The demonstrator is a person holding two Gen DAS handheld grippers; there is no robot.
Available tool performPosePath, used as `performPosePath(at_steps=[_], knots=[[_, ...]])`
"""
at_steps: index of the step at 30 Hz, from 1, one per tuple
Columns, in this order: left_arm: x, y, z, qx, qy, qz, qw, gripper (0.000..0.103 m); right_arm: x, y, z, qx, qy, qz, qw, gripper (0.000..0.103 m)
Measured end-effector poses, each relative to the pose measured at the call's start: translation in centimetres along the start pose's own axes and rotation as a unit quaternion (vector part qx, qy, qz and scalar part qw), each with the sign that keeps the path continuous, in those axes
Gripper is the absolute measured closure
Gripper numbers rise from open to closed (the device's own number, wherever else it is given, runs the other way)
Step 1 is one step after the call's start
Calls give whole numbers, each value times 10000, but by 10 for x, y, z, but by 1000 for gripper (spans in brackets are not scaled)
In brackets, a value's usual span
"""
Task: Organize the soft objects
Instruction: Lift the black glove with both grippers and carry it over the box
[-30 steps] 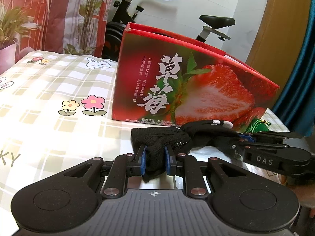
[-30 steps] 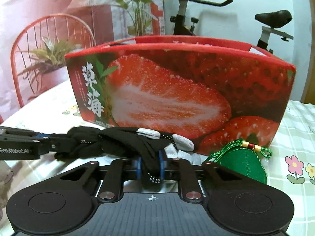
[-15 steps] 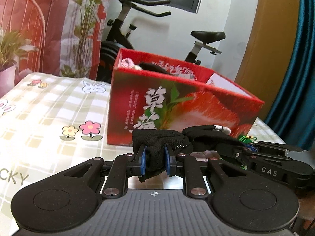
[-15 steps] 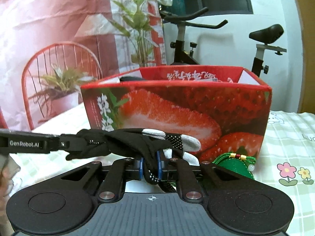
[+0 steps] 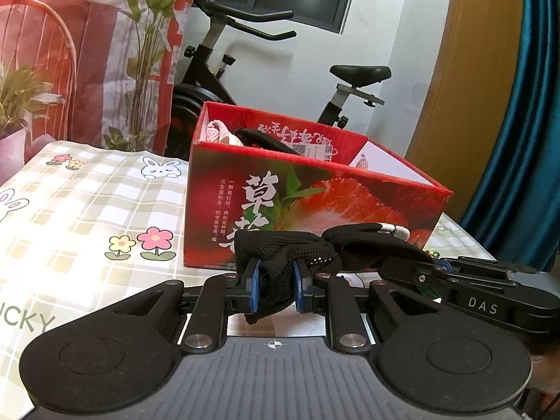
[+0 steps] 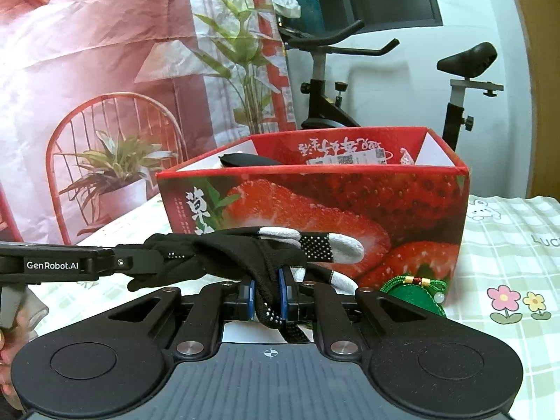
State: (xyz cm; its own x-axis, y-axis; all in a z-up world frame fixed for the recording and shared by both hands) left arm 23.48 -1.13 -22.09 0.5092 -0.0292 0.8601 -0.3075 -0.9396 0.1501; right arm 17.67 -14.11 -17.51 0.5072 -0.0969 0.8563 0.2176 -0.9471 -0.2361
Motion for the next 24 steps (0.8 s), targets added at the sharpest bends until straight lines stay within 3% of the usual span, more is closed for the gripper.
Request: performPosePath(at_steps=[24], knots=[[14, 11, -14, -139, 213, 119, 9996, 83, 16, 0, -24, -61, 212, 87, 9997, 91]])
Point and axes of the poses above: each gripper's, at about its wrist camera, not at the fingertips, and z roughly the way its jaws point, y to its right, x to its top, the point moved 9 cm from there along z, roughly the way its jaws point, and after that the axes turned 5 degrees about z, right-handed, at the moved point
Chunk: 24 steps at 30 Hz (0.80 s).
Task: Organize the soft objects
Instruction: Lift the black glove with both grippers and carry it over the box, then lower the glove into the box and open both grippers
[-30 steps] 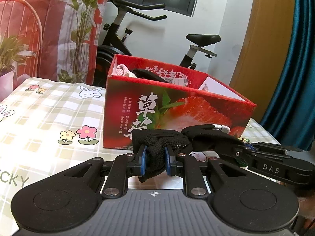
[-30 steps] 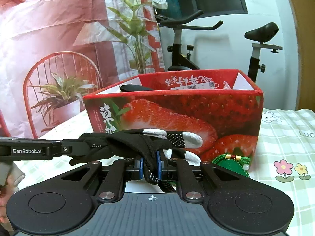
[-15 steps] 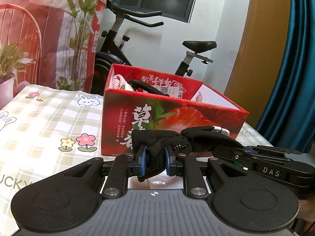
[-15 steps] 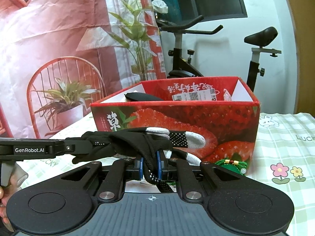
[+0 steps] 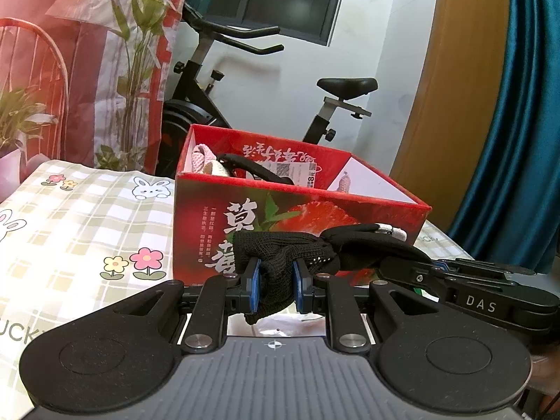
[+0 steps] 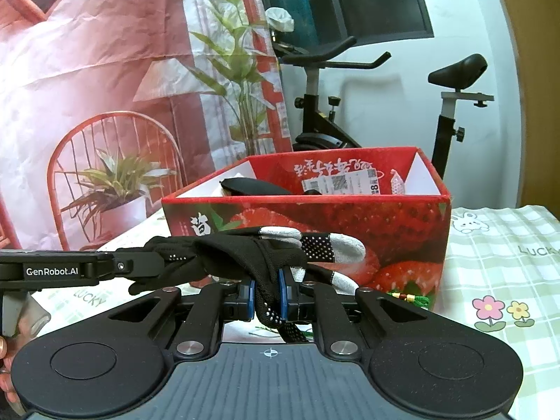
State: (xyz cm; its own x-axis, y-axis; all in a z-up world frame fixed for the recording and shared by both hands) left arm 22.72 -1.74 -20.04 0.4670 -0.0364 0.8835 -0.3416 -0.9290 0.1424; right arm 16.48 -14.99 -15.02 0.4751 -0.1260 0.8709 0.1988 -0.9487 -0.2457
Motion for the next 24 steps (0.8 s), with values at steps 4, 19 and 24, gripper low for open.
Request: performPosePath(at_steps=[4, 19, 24], knots=[[-1, 0, 2, -22, -4, -1, 10000, 83, 1, 1, -1, -7, 15, 27, 10000, 91], [30, 6, 6, -153, 239, 150, 9995, 83, 31, 11, -5, -105, 318, 13, 9994, 91], [49, 9, 10, -179, 368, 202, 9990, 83, 53, 10, -4, -113, 475, -93, 9988, 91]])
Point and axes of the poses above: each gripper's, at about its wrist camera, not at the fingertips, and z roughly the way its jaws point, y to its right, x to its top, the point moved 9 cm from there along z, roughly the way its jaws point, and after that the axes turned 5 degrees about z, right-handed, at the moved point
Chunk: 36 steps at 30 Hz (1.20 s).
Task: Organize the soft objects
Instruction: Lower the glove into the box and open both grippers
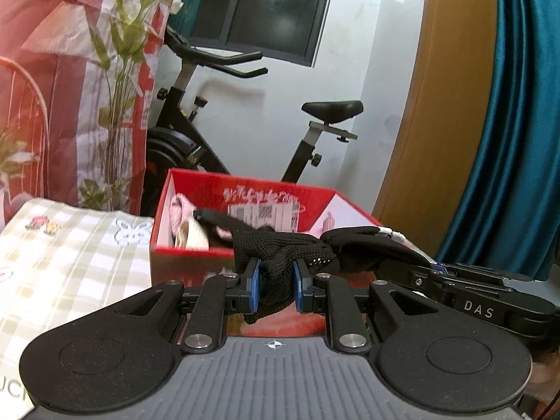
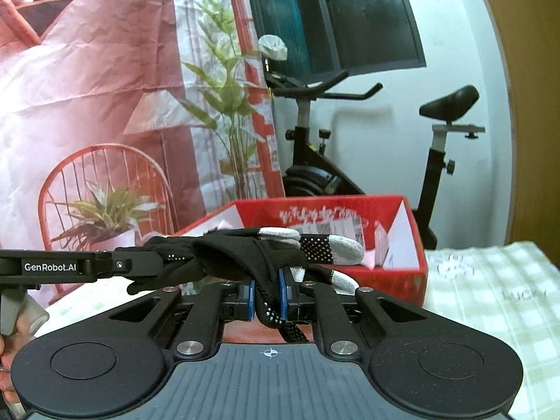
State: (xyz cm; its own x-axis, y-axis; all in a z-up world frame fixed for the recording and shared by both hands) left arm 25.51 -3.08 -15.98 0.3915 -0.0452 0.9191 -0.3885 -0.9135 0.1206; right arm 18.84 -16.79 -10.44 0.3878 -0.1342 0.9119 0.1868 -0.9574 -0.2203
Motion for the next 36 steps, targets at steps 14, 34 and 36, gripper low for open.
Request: performPosePath(at_steps=[14, 34, 36], knots=[[44, -34, 63, 170, -462, -131, 9987, 83, 38, 18, 78, -188, -570, 154, 9981, 91], [54, -38, 90, 619, -610, 584, 9945, 28, 29, 45, 122, -1005, -804, 31, 9917, 71], [55, -36, 85, 600, -586, 582, 9948, 27, 32, 44, 115, -989, -738, -6, 9924, 69]])
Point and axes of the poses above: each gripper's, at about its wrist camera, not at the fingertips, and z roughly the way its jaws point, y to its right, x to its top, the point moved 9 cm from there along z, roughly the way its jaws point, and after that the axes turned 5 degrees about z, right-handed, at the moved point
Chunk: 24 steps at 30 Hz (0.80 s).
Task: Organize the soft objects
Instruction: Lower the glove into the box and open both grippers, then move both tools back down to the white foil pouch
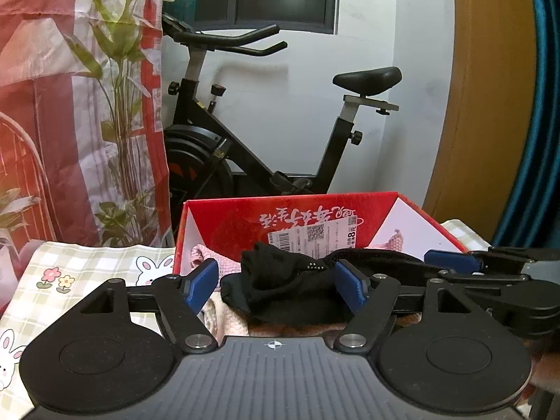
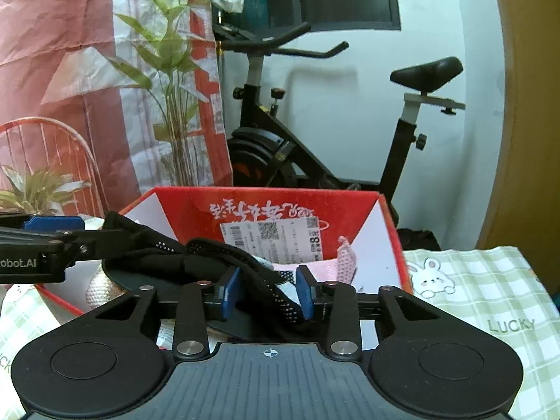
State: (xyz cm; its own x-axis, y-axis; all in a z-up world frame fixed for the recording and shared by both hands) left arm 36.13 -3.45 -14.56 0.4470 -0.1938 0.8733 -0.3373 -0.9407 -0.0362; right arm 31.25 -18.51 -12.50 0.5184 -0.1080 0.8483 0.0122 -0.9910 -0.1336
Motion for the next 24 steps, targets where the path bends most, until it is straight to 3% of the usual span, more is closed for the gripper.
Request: performPosePath(at_steps=[15, 24], knots=[[-25, 21, -42, -57, -230, 104, 9997, 27, -17, -19, -59, 236, 188, -36, 9995, 68], [-50, 31, -54, -260, -448, 88, 9986, 27, -45, -32, -86, 387, 163, 32, 9991, 68]])
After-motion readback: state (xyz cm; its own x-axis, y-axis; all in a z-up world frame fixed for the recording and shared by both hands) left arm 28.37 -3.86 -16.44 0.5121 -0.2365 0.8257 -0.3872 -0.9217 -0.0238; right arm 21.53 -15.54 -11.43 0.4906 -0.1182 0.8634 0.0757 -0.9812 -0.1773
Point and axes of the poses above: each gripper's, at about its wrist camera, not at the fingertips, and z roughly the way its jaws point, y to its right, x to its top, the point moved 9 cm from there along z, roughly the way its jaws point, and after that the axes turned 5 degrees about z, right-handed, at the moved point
